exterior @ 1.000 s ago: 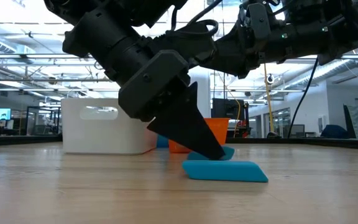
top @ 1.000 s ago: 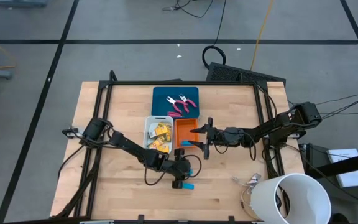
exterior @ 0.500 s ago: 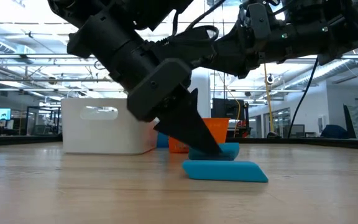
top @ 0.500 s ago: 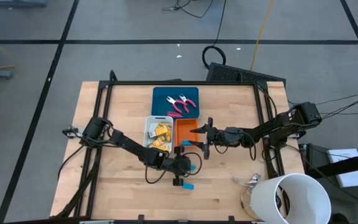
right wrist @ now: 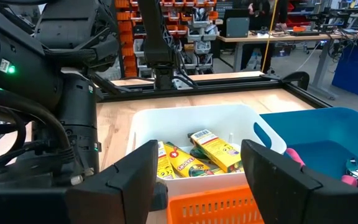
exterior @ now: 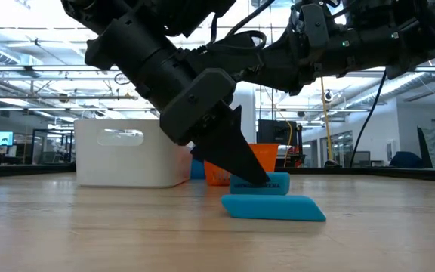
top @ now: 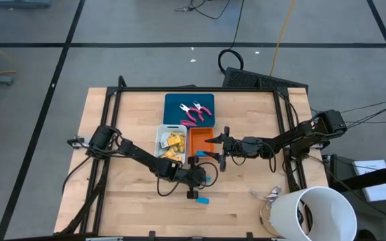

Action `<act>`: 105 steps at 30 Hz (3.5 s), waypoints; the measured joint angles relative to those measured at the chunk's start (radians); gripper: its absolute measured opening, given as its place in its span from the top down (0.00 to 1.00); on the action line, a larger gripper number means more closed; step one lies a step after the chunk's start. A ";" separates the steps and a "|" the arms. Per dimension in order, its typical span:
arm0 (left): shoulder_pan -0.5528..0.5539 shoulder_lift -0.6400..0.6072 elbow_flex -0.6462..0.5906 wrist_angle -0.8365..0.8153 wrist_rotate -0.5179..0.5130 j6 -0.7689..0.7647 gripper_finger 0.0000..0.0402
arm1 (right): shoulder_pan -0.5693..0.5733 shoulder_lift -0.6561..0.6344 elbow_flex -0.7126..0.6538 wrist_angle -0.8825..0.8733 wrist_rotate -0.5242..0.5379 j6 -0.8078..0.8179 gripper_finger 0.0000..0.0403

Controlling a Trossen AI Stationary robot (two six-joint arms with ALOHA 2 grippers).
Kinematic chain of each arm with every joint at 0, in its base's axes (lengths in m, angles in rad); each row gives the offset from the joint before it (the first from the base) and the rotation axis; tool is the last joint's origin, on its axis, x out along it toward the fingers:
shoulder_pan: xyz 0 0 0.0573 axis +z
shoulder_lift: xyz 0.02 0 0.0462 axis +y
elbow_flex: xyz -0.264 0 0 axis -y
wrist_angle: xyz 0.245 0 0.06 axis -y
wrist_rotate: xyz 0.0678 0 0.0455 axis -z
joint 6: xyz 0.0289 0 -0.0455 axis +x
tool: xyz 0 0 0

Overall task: Pick & Place School Supplies
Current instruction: Put the blue eraser into the orange bin

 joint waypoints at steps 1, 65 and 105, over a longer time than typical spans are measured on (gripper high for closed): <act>0.000 -0.001 0.000 0.004 0.001 0.000 0.91 | 0.000 0.000 0.000 0.000 0.000 0.000 0.45; 0.232 -0.253 -0.001 -0.181 -0.082 0.108 0.68 | 0.013 -0.131 -0.016 -0.060 0.008 -0.072 0.45; -0.125 -0.022 0.000 0.070 0.089 0.153 0.33 | 0.013 -0.131 -0.016 -0.078 0.008 -0.054 0.45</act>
